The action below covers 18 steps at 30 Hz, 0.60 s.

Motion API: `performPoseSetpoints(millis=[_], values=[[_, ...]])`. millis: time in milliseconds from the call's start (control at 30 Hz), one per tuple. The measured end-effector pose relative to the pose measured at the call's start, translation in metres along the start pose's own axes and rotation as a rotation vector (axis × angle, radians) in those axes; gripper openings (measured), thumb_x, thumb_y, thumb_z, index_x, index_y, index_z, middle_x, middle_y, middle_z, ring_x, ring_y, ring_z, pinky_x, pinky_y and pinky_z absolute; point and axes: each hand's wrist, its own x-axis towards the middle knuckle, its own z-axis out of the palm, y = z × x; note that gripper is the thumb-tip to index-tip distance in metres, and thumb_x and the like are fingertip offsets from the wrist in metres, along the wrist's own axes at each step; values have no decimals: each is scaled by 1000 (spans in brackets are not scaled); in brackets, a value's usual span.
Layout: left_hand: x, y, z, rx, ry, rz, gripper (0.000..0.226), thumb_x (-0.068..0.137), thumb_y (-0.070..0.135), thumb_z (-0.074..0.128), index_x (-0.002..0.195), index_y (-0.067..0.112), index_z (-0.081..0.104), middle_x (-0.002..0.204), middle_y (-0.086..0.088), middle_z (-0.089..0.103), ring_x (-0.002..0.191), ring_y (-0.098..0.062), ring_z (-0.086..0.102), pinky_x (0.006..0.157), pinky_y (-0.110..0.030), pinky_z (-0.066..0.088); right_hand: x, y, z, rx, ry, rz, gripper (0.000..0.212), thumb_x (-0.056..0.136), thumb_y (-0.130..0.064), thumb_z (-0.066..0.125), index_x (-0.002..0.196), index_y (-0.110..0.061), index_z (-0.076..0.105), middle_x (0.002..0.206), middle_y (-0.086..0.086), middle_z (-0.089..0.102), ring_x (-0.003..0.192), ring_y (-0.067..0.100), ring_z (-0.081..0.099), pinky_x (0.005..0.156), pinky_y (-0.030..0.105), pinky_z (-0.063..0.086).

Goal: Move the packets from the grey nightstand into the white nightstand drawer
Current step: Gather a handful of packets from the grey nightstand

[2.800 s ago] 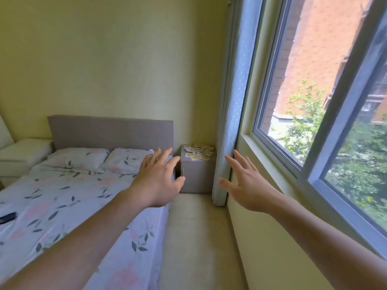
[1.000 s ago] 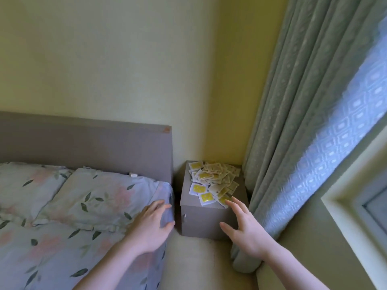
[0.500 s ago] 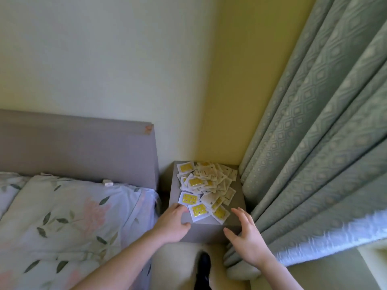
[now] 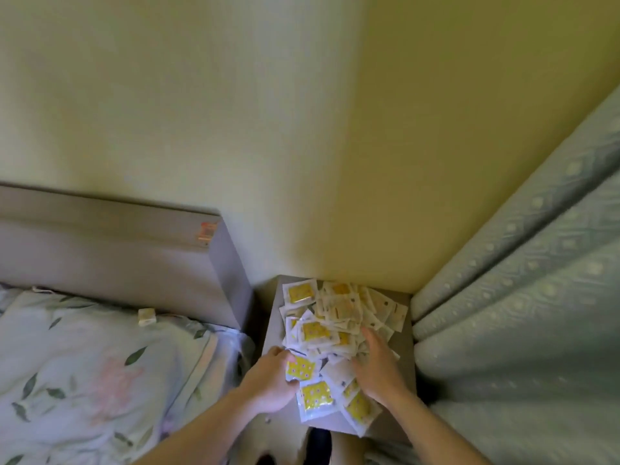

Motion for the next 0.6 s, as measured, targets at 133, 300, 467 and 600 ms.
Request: performPoseSetpoints(millis=[133,300,467,600], values=[[54,-17,15,-20,-30,-28,54,94,41,60,144,25,49,148,7,43,131,-12,49,107,-29,44,90,5,17,-189,-49,-21,68,100,-26,61,159,-25,27,169,-7,15,155,18,19,124,39,29],[121,-48,42,-61,-44,-70,53,93,41,62,143,27,50,146,10,44,128,-9,51,106,-24,43,175,21,49,-405,-71,-89,74,98,-27,63,160,-25,23,170,-4,12,157,20,10,126,38,21],[174,-64,70,-120,11,-82,49,94,39,61,140,31,48,146,14,38,127,-10,50,103,-26,46,235,49,81,-583,-153,-114,89,95,-38,66,163,-26,9,172,0,0,159,26,1,127,45,14],[198,-60,87,-84,58,-19,52,93,31,63,141,31,45,152,13,31,137,-13,41,110,-28,41,245,67,86,-597,-84,-150,73,93,-42,69,154,-25,33,164,-2,29,151,22,27,122,40,30]])
